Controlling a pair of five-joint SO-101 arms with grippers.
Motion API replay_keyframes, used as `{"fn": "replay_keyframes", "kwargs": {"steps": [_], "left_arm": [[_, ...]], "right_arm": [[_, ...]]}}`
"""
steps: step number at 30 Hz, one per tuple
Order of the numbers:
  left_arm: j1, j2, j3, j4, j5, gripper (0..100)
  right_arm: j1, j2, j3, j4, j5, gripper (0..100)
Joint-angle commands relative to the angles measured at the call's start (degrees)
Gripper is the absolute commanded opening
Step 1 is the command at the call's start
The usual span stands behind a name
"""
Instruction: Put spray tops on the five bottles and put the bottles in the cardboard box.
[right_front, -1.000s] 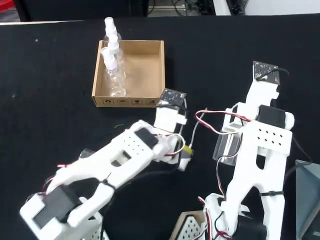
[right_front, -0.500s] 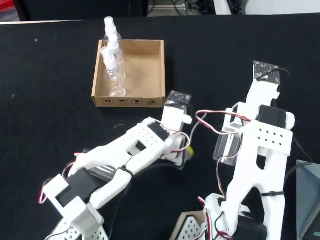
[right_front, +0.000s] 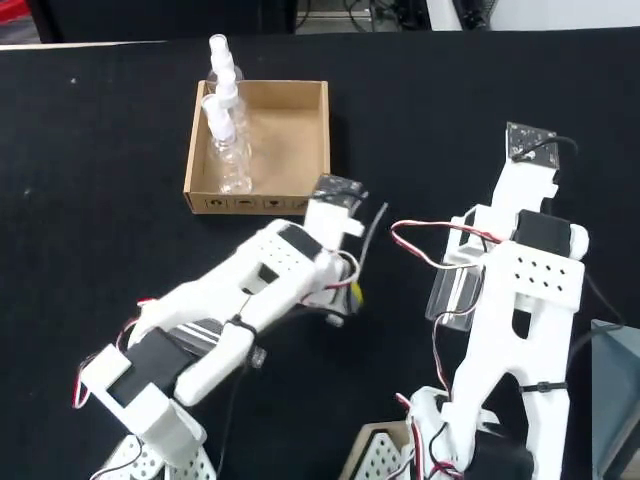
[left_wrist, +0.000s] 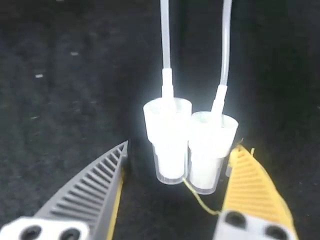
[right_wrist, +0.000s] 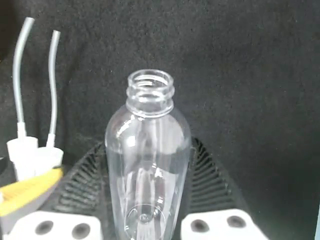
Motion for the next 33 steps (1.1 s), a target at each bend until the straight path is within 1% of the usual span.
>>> {"fn": "replay_keyframes", "kwargs": {"steps": [1, 5, 11, 15, 18, 21, 28, 33], "left_arm": [[-3.47, -0.70, -3.03, 0.70, -0.62, 29], [-5.93, -0.97, -2.68, 1.23, -0.70, 29], [-8.84, -0.79, -5.32, 8.00, -0.79, 29], [-11.21, -1.14, -6.20, 10.46, -0.88, 29], [-13.32, -1.23, -6.20, 10.90, -3.69, 29], [-15.69, -1.23, -6.20, 10.90, -4.84, 29], [-22.64, -1.32, -6.81, 10.99, -4.92, 29], [-26.15, -1.32, -9.27, 13.36, -4.84, 29]], "right_arm": [[1.58, -2.86, -0.04, -0.88, -0.44, 1.1], [1.58, -3.21, 0.48, -0.97, -0.44, 1.1], [1.58, -3.21, 1.01, -1.23, -0.35, 1.1], [1.58, -3.21, 1.01, -1.32, -0.35, 1.1], [1.58, -3.21, 1.01, -1.32, -0.35, 1.1], [1.58, -3.21, 1.10, -1.32, -0.35, 1.1], [1.58, -3.21, 1.10, -1.32, -0.35, 1.1], [1.49, -3.21, 1.10, -1.32, -0.35, 1.1]]}}
